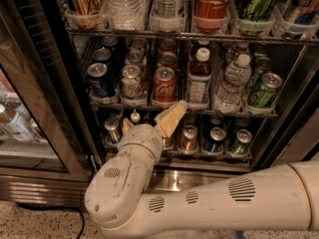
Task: Pick coke can from middle shelf of fridge
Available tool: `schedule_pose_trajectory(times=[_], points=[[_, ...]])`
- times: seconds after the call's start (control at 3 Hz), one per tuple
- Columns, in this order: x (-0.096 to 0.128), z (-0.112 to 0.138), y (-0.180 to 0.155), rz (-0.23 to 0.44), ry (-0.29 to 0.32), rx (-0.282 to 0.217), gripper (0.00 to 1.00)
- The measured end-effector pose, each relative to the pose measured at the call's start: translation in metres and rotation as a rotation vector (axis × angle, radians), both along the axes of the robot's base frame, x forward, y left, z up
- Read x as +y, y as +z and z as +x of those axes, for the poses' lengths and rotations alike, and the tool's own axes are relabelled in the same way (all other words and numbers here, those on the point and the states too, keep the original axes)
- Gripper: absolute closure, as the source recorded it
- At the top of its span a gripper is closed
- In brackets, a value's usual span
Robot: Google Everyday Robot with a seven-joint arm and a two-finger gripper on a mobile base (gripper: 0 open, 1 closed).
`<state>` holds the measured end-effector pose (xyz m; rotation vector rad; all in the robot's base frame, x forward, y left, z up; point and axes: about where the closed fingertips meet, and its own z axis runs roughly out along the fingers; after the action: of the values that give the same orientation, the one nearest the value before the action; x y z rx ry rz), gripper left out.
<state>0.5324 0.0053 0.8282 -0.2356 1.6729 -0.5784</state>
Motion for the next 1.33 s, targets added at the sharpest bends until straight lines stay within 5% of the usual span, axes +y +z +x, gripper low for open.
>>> schedule_pose_trajectory(times=[1.0, 1.33], points=[[-0.02, 0.009, 0.014, 0.13, -0.021, -0.099, 0.08], [-0.011, 0.016, 0.006, 0.029, 0.019, -0.063, 0.0]])
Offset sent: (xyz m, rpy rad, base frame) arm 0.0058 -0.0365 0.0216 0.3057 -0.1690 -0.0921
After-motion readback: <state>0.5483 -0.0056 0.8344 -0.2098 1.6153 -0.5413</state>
